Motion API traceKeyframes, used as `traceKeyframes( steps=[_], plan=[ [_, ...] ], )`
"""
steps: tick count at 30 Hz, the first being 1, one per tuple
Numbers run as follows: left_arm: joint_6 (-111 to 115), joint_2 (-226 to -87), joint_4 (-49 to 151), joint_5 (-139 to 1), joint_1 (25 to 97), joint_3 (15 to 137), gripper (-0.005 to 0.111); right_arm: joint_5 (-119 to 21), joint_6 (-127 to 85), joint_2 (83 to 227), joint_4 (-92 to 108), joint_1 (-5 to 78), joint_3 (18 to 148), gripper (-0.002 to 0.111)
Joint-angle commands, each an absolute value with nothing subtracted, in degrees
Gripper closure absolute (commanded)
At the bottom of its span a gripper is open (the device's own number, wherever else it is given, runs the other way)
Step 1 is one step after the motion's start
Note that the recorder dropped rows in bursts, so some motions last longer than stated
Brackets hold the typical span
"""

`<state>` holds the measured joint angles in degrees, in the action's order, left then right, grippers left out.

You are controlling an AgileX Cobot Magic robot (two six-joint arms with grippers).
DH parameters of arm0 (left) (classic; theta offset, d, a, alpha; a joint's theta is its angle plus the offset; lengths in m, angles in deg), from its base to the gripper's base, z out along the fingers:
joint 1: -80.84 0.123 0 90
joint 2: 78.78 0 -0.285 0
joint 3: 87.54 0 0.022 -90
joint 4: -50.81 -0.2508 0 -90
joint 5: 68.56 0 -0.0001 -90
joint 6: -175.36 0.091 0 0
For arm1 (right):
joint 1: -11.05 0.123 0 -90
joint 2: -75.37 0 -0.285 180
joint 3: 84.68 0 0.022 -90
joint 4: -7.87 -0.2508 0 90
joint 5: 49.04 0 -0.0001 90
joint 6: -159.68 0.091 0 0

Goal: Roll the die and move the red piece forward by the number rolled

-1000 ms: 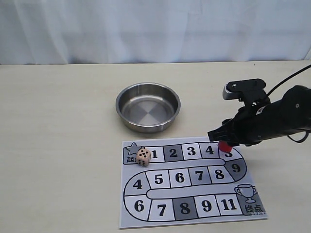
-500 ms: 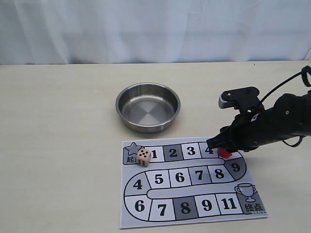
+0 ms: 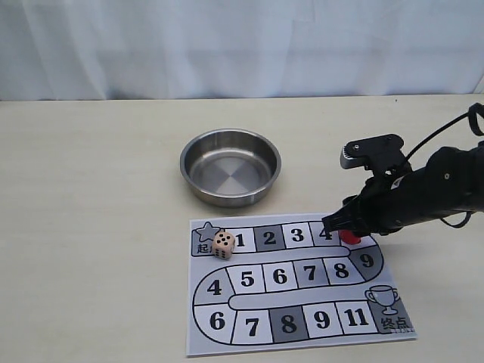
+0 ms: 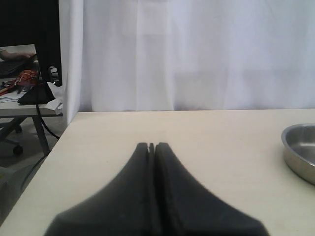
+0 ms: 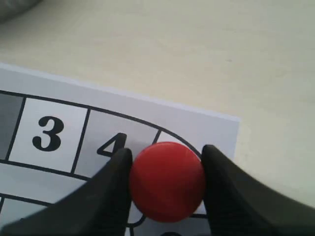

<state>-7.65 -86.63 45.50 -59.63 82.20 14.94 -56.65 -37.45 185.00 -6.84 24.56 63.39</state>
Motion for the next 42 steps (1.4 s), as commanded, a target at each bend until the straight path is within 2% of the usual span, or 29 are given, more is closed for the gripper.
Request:
traceKeyframes(
  steps=[1, 9, 18, 21, 25, 30, 32, 36, 42],
  plan=[
    [-7.7, -86.6, 45.5, -60.3, 82.2, 15.2, 0.107, -56.4, -37.0, 185.3, -6.2, 24.3, 63.1, 0.065],
    [-7.7, -86.6, 45.5, -60.3, 82.2, 15.2, 0.107, -56.2, -34.4, 184.8, -6.2, 24.3, 63.7, 0.044],
    [-7.7, -86.6, 45.5, -60.3, 82.2, 15.2, 0.107, -56.4, -33.6, 180.2, -6.6, 24.3, 64.1, 0.043],
    [-7.7, -86.6, 45.5, -60.3, 82.2, 15.2, 0.107, -57.7, -29.5, 178.1, -6.6, 24.3, 64.1, 0.054],
    [-7.7, -86.6, 45.5, -60.3, 82.2, 15.2, 0.107, -62.6, -29.4, 175.1, -6.6, 22.6, 65.4, 0.081],
    [-7.7, -86.6, 45.5, -60.4, 82.2, 15.2, 0.107, -72.6, -29.4, 172.3, -6.2, 18.1, 68.2, 0.1],
    [-7.7, -86.6, 45.5, -60.4, 82.2, 15.2, 0.107, -77.5, -29.4, 171.8, -4.3, 16.2, 70.2, 0.104],
    [-7.7, -86.6, 45.5, -60.4, 82.2, 15.2, 0.107, -85.2, -29.4, 171.7, -0.4, 13.1, 73.4, 0.104],
    [-7.7, -86.6, 45.5, -60.4, 82.2, 15.2, 0.107, -89.5, -26.1, 171.7, 9.2, 12.3, 75.3, 0.104]
  ],
)
